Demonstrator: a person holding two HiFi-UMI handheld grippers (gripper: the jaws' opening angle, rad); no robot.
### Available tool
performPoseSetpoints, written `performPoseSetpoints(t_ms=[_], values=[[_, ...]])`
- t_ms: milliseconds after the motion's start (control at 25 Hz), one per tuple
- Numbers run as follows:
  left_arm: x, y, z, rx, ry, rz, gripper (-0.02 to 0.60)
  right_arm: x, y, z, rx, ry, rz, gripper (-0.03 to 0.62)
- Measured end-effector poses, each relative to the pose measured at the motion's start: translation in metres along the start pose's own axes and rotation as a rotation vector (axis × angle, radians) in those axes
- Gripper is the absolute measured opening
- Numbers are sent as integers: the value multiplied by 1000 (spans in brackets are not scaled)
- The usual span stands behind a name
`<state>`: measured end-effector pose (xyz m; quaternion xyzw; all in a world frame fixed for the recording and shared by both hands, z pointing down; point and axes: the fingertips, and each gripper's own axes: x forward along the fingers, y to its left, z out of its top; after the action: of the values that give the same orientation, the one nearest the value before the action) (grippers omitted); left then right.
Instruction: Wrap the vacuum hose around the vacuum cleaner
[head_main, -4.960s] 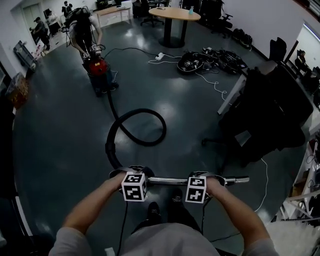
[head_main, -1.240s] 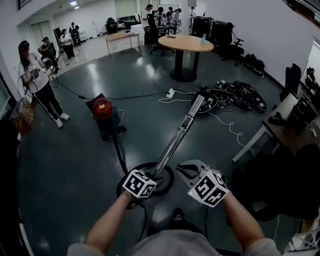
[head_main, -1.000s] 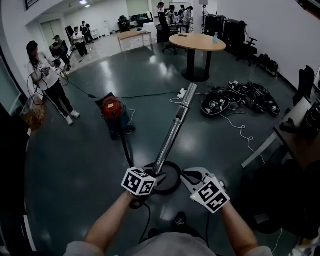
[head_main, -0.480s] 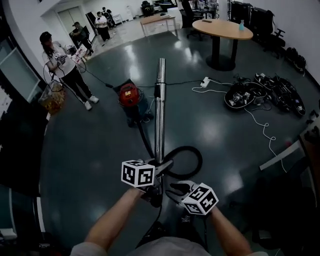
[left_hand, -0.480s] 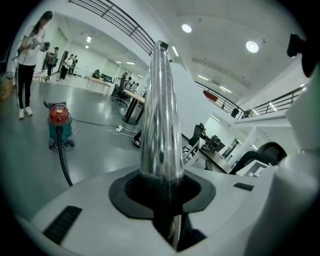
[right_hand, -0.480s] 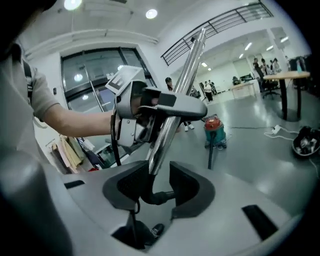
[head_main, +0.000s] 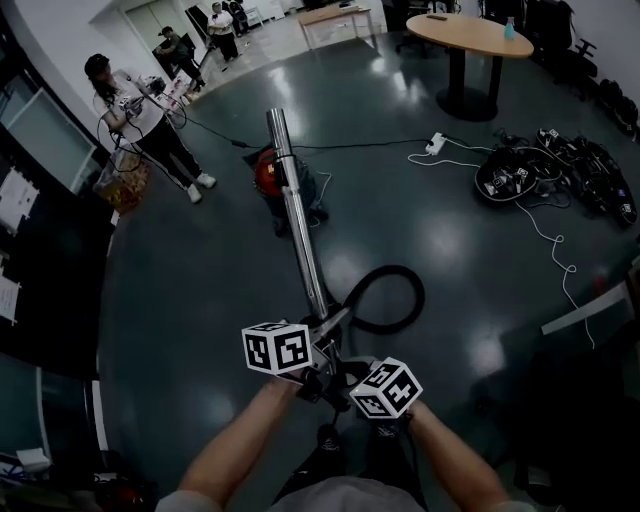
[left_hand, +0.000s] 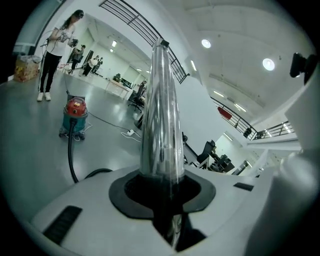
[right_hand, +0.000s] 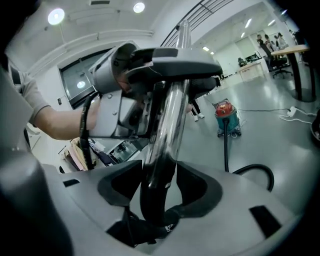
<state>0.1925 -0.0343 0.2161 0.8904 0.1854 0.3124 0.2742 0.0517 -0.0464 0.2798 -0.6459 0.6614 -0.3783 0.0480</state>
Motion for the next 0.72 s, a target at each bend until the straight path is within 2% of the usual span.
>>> performPoseSetpoints(t_ms=[360,440,520,720], values=[[-15,31,2,-107,-83,55,112,43,-11,1,-12,75,-58,199],[-24,40,7,-129,-90,51,112,53,-8,5,-12,90,-80,172],[-31,51,13,-153,-91,20,112,63,-7,11,-13,96,-112,105],[-52,80,19,-156,-40,-88,114,89,-7,21,-32,134,-189,98]])
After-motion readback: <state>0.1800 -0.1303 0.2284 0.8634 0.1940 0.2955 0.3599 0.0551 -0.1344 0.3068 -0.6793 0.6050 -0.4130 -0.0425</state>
